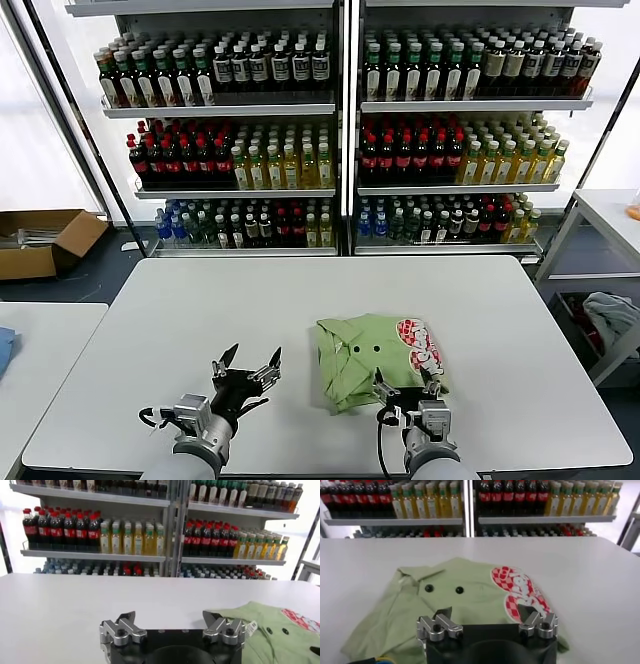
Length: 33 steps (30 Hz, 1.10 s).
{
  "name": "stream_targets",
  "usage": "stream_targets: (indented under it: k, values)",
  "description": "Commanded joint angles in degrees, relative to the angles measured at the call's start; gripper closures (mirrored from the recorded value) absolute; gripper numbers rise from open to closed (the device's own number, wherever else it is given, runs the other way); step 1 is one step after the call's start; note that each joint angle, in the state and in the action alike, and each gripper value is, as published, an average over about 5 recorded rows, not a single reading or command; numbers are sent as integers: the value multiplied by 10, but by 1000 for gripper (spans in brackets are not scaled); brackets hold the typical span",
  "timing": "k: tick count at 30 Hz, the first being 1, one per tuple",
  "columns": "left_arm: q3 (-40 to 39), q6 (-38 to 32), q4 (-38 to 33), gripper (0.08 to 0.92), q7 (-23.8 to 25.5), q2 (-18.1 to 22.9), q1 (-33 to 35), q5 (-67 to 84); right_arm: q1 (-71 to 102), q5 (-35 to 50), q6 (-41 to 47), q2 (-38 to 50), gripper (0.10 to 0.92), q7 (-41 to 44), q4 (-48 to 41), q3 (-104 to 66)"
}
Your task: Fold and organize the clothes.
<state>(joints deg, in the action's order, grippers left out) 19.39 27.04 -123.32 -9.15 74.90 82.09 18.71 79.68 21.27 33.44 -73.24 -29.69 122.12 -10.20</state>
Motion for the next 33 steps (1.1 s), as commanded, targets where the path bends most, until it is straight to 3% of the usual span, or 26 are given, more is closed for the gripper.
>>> stream_targets:
  k: [1, 21, 33]
  values:
    - [-4, 1, 3, 177, 0, 1, 1, -1, 34, 13, -1, -3, 203, -27, -3, -19]
    - [-6, 1, 1, 177, 4, 0, 4, -4, 65, -13, -2, 0, 203, -8, -6, -36]
    - [9, -35, -19, 177, 7, 5, 8, -3, 76, -50, -4, 31, 203, 48, 191, -166]
